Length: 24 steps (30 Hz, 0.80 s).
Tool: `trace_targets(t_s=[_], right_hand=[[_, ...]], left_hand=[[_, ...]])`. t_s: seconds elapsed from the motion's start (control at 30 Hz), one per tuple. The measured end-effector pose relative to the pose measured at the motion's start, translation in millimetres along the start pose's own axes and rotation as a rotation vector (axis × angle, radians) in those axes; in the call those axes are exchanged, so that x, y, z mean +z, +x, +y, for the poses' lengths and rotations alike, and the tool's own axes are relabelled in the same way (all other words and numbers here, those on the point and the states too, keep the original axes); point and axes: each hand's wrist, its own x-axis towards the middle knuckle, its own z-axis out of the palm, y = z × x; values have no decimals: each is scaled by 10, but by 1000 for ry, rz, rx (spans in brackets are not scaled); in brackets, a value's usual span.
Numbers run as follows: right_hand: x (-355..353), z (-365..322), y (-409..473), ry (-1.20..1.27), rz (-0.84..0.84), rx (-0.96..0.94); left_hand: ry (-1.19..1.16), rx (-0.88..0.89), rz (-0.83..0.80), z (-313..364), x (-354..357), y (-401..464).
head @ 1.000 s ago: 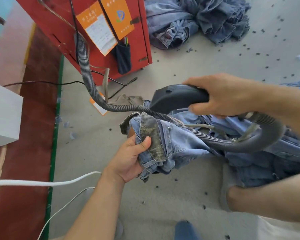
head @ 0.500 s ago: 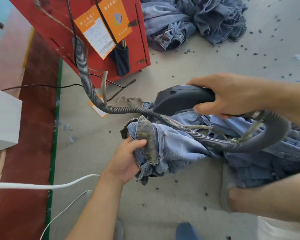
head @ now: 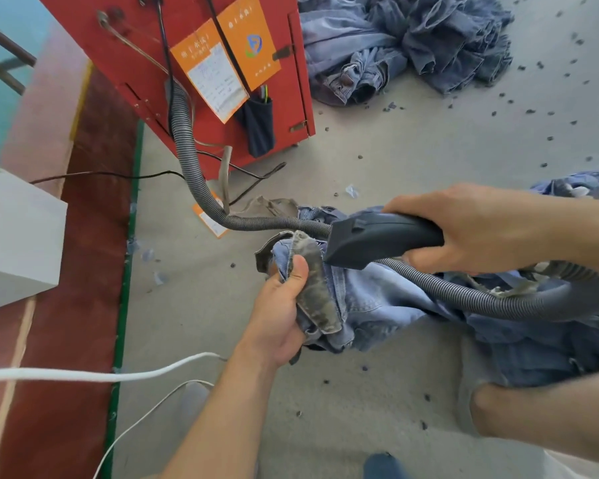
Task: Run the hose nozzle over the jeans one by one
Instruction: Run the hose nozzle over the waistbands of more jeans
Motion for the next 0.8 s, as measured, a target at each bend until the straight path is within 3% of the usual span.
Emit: trace_targets(t_s=[0.13, 0.3, 0.47, 0.63, 0.8], right_hand=[[36, -80, 81, -73, 0, 50], [-17, -44, 170, -16, 151, 86], [-114, -111, 8, 14, -86, 19], [14, -187, 185, -1, 1, -23], [-236, -24, 16, 105, -186, -3]], left_hand=[[-23, -10, -103, 15, -27, -23], [8, -33, -122, 32, -80, -55], [35, -61, -170, 65, -96, -78], [-20, -148, -230, 17, -106, -102], [7, -171, -260, 34, -85, -94]])
